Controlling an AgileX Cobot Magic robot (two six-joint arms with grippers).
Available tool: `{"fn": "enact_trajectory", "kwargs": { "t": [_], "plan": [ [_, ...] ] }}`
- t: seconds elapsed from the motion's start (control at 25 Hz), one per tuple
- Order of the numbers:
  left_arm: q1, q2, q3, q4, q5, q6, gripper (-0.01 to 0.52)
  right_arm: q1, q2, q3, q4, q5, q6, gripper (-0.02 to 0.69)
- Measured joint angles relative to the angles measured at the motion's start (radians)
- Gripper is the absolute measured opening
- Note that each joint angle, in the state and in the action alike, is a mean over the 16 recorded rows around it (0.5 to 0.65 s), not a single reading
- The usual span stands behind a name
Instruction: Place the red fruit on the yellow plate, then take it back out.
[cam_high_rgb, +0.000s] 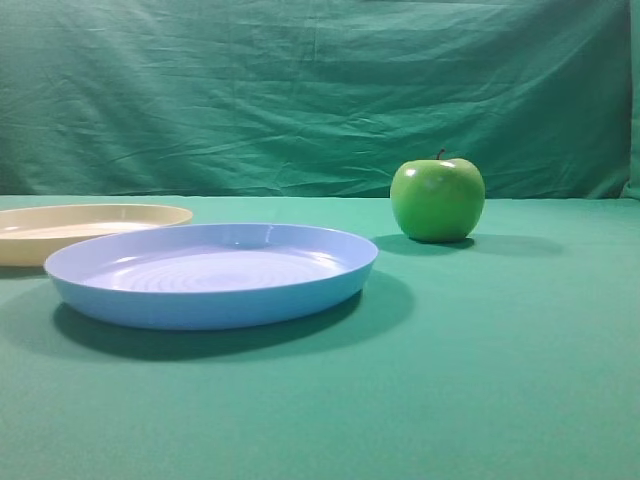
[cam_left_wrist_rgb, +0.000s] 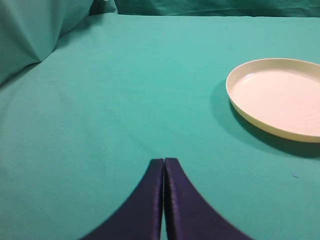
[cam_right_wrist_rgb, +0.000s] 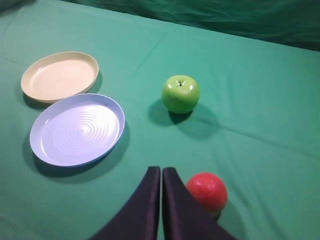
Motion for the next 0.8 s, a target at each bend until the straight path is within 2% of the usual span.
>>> {"fn": "enact_trajectory", "kwargs": {
  "t": [0.32,0.8],
  "plan": [
    [0.0,0.0,0.0,0.0,0.0,0.0,0.0,-0.07,-0.11,0.123,-0.026,-0.154,0.008,0.0],
    [0.0,0.0,0.0,0.0,0.0,0.0,0.0,-0.213,-0.311,0.5,-0.036,-0.434,0.01,0.0]
  ]
}}
